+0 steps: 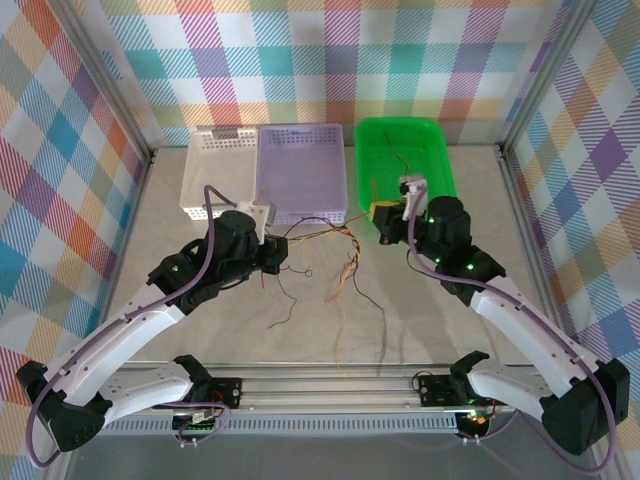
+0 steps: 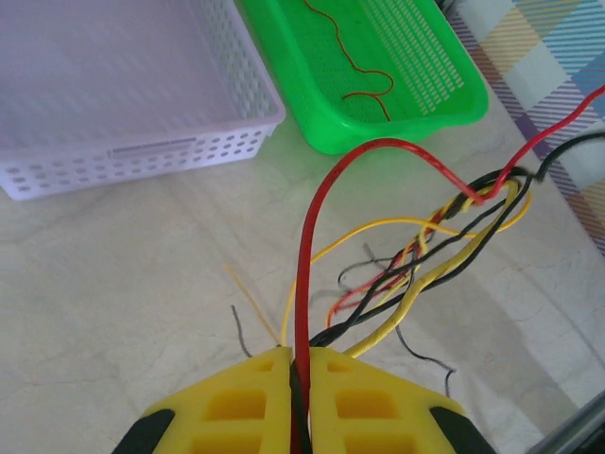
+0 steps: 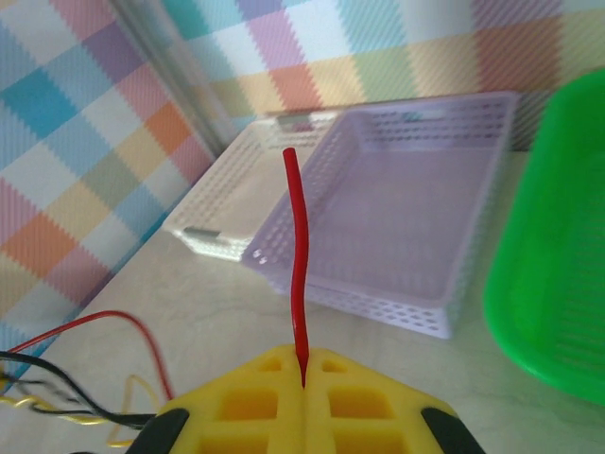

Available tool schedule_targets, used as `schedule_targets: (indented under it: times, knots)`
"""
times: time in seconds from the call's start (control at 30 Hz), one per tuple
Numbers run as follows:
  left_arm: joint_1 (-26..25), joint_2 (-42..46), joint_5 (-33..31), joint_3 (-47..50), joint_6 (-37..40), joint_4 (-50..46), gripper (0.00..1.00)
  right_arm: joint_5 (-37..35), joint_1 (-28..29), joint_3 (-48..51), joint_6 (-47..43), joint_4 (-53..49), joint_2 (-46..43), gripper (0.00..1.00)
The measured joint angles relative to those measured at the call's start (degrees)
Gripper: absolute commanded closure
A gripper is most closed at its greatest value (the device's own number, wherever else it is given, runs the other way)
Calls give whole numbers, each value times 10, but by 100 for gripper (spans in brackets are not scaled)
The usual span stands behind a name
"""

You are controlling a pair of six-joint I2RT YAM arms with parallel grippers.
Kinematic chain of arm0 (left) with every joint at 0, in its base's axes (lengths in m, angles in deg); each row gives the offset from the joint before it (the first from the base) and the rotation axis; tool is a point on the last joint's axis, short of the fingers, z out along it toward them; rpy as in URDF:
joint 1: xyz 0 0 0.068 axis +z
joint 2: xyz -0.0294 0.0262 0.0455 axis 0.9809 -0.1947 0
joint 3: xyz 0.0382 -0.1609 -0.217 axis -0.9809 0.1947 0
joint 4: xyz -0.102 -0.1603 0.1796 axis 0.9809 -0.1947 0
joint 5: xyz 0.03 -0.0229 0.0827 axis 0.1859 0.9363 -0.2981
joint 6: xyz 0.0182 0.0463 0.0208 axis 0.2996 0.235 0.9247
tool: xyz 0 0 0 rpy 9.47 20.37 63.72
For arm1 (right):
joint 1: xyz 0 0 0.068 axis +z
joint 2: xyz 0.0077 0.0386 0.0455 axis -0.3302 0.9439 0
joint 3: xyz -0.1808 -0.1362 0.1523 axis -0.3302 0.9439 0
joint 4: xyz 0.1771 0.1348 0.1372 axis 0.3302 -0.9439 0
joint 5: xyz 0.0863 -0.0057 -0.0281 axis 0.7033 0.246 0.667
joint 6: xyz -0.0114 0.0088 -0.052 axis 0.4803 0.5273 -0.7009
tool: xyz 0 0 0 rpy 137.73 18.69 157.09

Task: Untangle the cables

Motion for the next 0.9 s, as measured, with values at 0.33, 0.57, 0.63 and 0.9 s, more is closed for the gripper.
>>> schedule_targets:
  times: [0.33,0.57,0.63,0.9]
  knots:
    - [-3,-21,-46,-29,103,-43,100,10,-87,6,30,-83,-73,100]
    - [-3,-2,-82,-25,131,-46,100,-7,-123,1,35,-158,-100,100]
    - [-2,16,-100,-16,134,-51,100,-30,-132,-4,37,-178,-111,100]
    - [-2,60,-151,19,136,-57,100,-89,-150,-19,44,-228,-148,100]
